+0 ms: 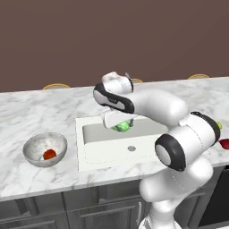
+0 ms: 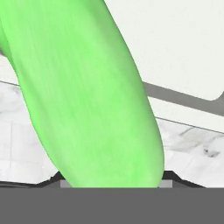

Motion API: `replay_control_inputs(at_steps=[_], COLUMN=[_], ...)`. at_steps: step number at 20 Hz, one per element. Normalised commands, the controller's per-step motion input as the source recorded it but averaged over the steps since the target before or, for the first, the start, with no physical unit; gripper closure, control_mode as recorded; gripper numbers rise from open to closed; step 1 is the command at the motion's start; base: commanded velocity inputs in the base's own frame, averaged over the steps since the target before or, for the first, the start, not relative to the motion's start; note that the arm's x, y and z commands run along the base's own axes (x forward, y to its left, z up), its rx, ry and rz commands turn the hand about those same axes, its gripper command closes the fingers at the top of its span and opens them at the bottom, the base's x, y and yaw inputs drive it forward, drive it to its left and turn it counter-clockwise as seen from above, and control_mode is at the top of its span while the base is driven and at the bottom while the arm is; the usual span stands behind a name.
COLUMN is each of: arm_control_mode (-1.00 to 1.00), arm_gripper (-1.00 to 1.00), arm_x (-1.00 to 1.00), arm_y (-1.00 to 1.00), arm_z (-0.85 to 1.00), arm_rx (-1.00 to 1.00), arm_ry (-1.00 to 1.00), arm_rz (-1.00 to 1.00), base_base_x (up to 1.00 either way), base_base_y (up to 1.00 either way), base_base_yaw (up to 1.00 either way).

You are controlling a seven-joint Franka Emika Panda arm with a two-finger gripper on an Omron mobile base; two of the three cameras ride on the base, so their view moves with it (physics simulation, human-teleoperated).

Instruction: There is a mixed pile of frozen fruits and vegetables on the counter. Locate all the frozen vegetables and place the items in a bowl on the counter. Take all the frozen fruits and defrost them in a running sink.

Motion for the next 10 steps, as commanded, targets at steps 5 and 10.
replay_control_inputs(at_steps=[5,10], arm_control_mode=[-1.0,-1.0], arm_gripper=[1.0,1.0], arm_x=[0.37,0.23], arm_y=[0.98,1.0], arm_z=[-0.22,-0.15], arm_rx=[-0.01,0.0], arm_ry=[-0.05,-0.13], arm_rz=[0.01,-0.01], base_base_x=[0.0,0.0], base_base_y=[0.0,0.0], base_base_yaw=[0.0,0.0])
